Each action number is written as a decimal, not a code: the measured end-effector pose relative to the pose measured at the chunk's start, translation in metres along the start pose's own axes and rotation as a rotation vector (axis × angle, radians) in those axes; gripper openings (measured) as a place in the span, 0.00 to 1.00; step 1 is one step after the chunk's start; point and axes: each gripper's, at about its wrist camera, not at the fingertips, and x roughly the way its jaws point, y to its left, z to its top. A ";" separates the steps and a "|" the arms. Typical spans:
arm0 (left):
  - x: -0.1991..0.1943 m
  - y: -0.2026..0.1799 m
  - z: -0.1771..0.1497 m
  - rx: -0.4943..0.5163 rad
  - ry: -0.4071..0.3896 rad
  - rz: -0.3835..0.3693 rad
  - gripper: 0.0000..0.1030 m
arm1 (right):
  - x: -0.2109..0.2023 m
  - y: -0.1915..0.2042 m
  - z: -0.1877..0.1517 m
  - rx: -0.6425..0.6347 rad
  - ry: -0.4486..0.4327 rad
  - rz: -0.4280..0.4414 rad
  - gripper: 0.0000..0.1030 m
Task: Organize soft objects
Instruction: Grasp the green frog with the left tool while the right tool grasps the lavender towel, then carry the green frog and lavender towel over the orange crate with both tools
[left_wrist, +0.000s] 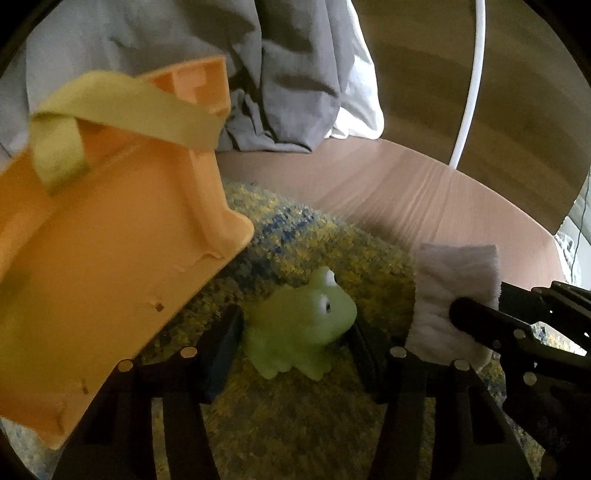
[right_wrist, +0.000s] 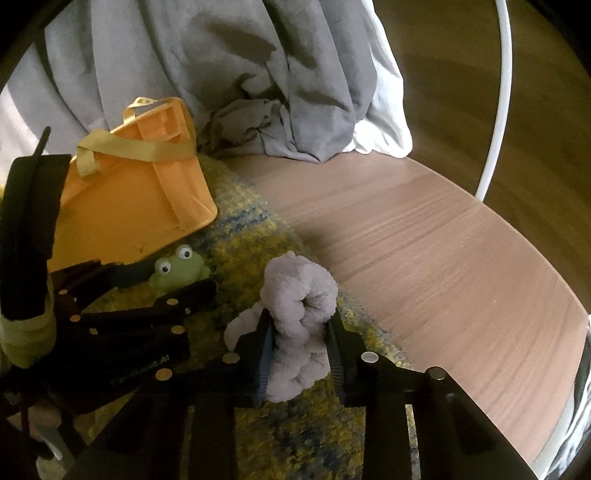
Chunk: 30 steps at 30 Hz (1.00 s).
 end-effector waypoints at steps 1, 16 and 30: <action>-0.003 0.000 0.000 -0.001 -0.005 0.005 0.52 | -0.001 -0.002 0.000 0.006 -0.001 0.004 0.26; -0.053 0.004 -0.010 -0.093 -0.069 0.050 0.51 | -0.029 -0.002 0.004 0.010 -0.040 0.040 0.24; -0.122 0.000 -0.017 -0.232 -0.153 0.137 0.51 | -0.069 0.002 0.020 -0.056 -0.100 0.107 0.24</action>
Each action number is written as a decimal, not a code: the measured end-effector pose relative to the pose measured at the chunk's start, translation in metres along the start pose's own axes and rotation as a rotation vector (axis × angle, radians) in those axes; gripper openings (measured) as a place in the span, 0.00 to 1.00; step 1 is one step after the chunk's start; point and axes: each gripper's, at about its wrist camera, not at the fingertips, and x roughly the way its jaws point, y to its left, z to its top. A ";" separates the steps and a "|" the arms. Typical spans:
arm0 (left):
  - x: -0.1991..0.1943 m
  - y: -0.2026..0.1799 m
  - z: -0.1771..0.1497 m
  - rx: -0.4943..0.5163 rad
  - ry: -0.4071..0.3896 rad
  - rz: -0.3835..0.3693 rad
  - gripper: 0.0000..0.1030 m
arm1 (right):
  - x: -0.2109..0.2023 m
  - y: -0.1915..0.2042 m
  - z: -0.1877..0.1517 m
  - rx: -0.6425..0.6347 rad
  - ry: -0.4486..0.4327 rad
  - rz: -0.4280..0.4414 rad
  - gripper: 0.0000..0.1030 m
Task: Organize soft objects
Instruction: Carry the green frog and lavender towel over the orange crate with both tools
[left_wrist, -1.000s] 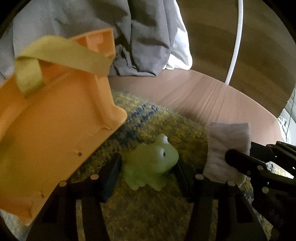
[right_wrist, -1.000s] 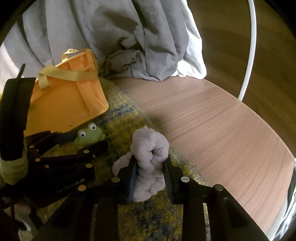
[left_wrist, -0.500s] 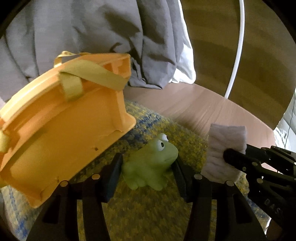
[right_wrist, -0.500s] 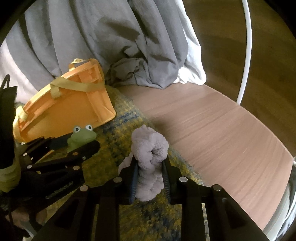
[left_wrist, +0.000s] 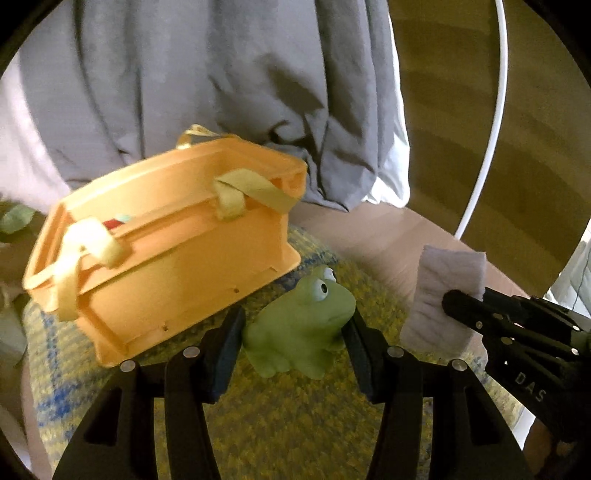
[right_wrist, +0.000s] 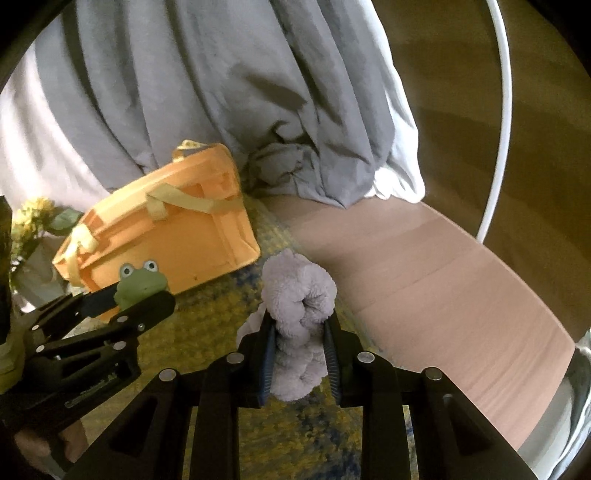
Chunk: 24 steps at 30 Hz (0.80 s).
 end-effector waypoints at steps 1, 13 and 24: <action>-0.005 0.000 0.000 -0.008 -0.008 0.008 0.51 | -0.003 0.001 0.002 -0.008 -0.005 0.008 0.24; -0.069 0.006 0.002 -0.105 -0.136 0.154 0.51 | -0.028 0.018 0.025 -0.108 -0.072 0.135 0.24; -0.111 0.014 0.012 -0.181 -0.243 0.294 0.51 | -0.039 0.040 0.053 -0.202 -0.145 0.275 0.24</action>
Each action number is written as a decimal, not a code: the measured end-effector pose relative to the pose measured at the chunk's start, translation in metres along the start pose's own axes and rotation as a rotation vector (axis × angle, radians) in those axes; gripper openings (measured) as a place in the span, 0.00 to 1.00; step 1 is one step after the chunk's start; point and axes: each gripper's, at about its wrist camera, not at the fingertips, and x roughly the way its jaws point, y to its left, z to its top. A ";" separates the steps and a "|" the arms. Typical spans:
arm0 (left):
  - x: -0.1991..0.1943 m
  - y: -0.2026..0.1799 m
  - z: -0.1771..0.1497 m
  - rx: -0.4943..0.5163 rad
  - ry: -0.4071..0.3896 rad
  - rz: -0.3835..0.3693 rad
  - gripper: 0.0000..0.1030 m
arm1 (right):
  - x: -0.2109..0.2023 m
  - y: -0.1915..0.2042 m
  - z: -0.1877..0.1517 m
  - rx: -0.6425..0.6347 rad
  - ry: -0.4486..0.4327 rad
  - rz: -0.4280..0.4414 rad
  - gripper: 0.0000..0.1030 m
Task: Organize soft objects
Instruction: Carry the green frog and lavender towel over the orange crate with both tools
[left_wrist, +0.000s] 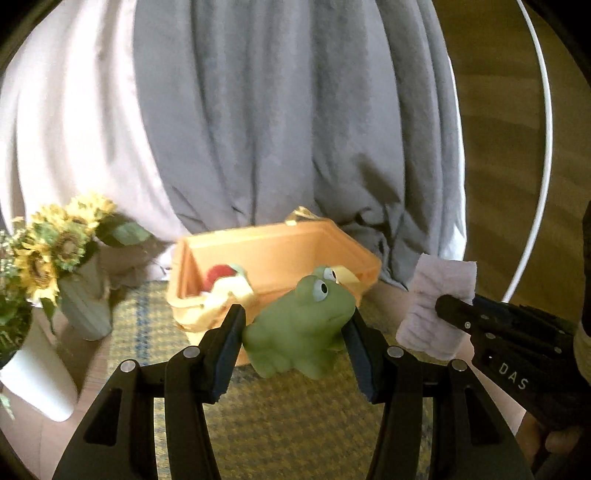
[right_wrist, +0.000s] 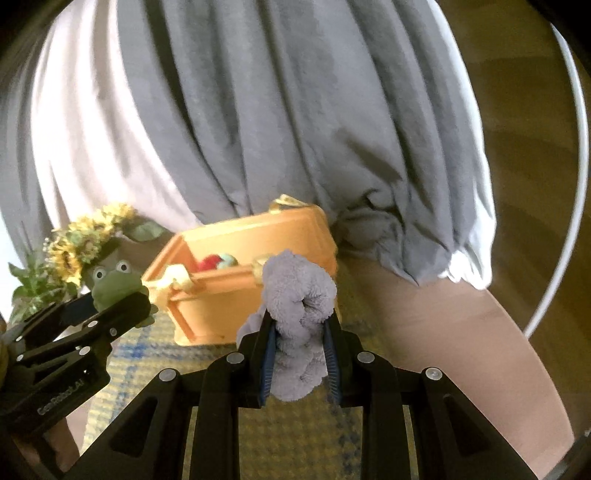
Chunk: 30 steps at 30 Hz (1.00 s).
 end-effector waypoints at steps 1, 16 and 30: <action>-0.003 0.002 0.002 -0.008 -0.012 0.013 0.51 | 0.001 0.002 0.003 -0.005 -0.005 0.007 0.25; -0.007 0.014 0.026 -0.043 -0.109 0.107 0.51 | 0.013 0.016 0.038 -0.078 -0.093 0.121 0.24; 0.018 0.023 0.055 -0.019 -0.153 0.106 0.51 | 0.038 0.018 0.067 -0.086 -0.136 0.148 0.24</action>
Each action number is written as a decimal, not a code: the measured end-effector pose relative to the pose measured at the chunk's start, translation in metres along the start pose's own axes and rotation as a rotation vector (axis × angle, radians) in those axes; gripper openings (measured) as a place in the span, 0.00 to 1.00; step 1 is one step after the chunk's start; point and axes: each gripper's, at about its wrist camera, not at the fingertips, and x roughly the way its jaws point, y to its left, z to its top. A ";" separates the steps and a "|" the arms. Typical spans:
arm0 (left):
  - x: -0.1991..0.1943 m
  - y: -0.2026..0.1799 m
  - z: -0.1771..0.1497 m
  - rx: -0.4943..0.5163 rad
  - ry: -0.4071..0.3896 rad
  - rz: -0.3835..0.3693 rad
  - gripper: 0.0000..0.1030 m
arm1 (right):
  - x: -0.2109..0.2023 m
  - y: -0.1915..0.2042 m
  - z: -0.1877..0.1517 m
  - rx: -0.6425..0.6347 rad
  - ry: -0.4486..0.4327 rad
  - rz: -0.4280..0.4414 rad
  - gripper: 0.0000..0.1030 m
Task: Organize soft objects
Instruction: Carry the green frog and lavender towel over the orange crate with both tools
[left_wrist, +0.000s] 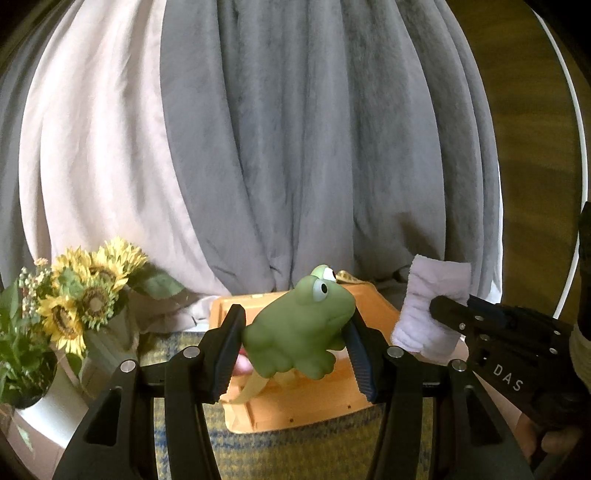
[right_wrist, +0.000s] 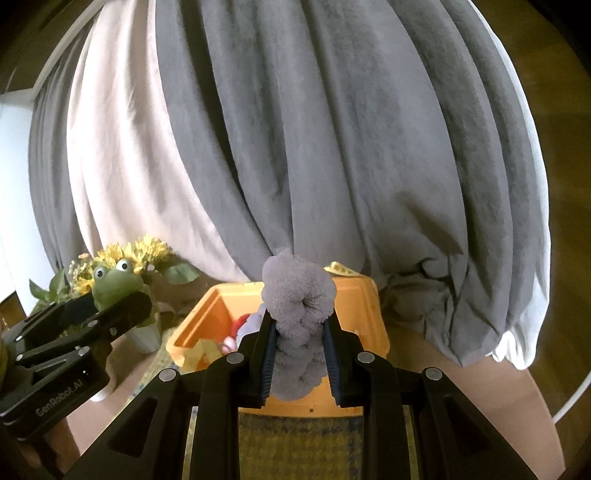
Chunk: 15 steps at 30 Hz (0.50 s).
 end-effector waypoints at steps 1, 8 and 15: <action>0.002 0.001 0.002 -0.002 -0.003 -0.002 0.51 | 0.003 0.001 0.002 -0.004 -0.002 0.000 0.24; 0.024 0.004 0.014 -0.012 0.000 -0.016 0.51 | 0.019 -0.001 0.021 -0.026 -0.025 -0.011 0.25; 0.049 0.006 0.020 0.007 0.016 -0.003 0.51 | 0.043 -0.008 0.036 -0.035 -0.013 -0.015 0.25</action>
